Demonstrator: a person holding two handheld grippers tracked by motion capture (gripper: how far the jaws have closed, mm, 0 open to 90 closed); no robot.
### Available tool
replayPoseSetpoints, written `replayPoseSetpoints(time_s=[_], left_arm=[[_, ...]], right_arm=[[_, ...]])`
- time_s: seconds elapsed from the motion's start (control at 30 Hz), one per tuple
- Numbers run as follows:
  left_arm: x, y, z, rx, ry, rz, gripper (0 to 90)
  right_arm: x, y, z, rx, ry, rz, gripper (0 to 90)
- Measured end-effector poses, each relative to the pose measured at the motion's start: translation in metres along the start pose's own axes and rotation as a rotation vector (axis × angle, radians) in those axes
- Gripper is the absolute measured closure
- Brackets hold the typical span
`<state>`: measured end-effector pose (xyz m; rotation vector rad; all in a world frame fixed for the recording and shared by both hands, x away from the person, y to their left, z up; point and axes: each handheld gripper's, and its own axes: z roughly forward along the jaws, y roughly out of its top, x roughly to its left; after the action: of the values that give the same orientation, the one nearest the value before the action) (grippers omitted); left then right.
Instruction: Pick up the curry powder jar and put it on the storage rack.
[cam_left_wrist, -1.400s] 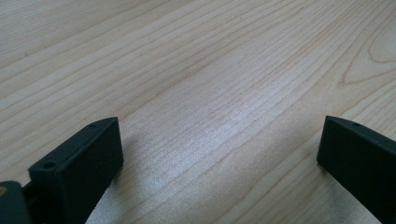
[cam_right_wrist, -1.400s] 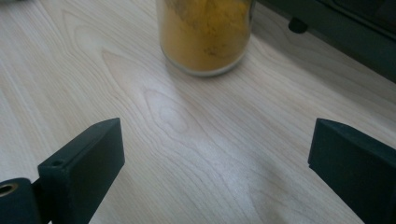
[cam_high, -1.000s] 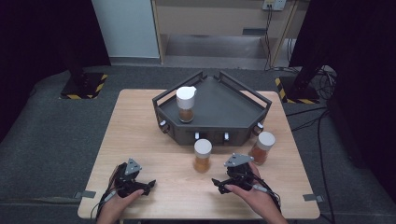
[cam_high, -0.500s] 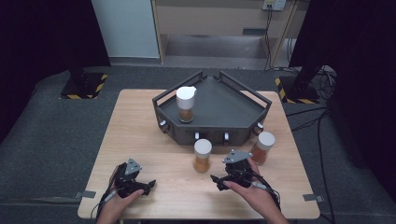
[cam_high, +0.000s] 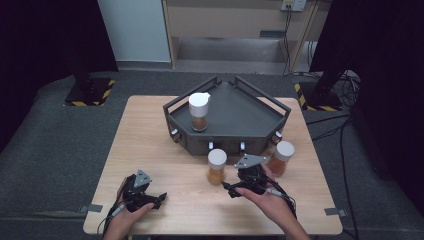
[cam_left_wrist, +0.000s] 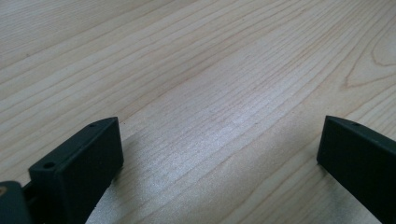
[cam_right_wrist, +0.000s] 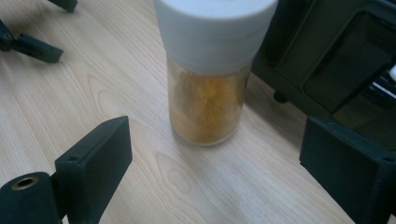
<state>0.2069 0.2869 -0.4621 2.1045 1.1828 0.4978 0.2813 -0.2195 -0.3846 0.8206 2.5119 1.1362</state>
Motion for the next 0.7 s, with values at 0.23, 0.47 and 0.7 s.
replayPoseSetpoints(time_s=[0.23,0.47,0.7], left_arm=[[0.000,0.000,0.000,0.000,0.000,0.000,0.0],[0.000,0.000,0.000,0.000,0.000,0.000,0.0],[0.000,0.000,0.000,0.000,0.000,0.000,0.0]], right_arm=[[0.000,0.013,0.005,-0.004,0.001,-0.005,10.1],[0.002,0.021,0.011,0.000,0.001,-0.010,10.1],[0.000,0.026,0.017,0.023,-0.004,-0.012,10.1]])
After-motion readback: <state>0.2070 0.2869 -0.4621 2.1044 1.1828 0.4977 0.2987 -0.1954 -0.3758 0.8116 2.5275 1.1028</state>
